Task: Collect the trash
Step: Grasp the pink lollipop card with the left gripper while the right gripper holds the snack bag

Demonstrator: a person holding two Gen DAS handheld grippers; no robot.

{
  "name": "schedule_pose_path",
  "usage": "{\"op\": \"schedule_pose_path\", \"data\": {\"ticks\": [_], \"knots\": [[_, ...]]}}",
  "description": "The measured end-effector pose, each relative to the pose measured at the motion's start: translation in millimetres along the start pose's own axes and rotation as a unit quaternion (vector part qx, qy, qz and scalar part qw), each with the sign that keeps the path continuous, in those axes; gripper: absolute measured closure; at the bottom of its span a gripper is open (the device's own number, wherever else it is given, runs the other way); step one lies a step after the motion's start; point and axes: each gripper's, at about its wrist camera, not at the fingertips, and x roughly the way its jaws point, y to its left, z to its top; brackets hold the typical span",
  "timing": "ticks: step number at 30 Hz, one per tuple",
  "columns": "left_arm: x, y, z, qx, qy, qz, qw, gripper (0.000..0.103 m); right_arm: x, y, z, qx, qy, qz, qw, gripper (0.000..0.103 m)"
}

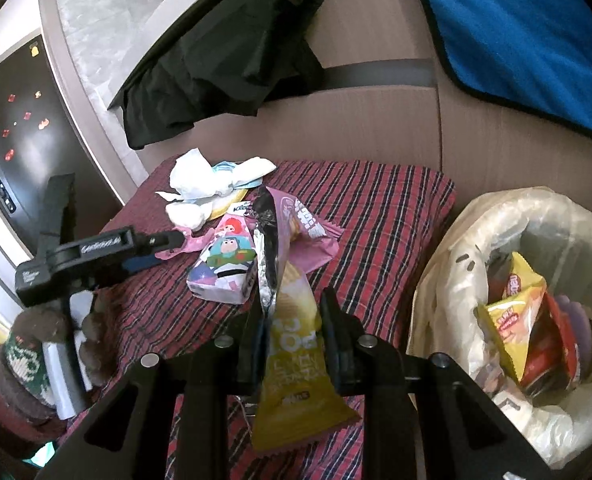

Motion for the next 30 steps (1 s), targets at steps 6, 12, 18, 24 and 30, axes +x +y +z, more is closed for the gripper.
{"op": "schedule_pose_path", "data": {"ticks": [6,12,18,24,30], "knots": [[-1,-4,-6,0.018,-0.011,0.014,0.9997,0.077,-3,0,-6,0.004,0.003,-0.002,1.0,0.08],[-22,-6,-12,0.054,-0.035,0.025,0.9976,0.085,-2,1,-6,0.009,0.007,0.002,1.0,0.079],[-59,-3,-18,0.099,-0.063,0.038,0.9924,0.088,-3,14,-3,0.001,0.001,0.012,1.0,0.079],[-89,-2,-26,0.124,-0.079,0.037,0.9884,0.089,-1,27,-2,-0.01,0.002,0.021,1.0,0.079],[-110,-5,-33,0.15,-0.094,0.04,0.9834,0.089,-5,40,-1,-0.026,-0.001,0.023,0.999,0.079]]}}
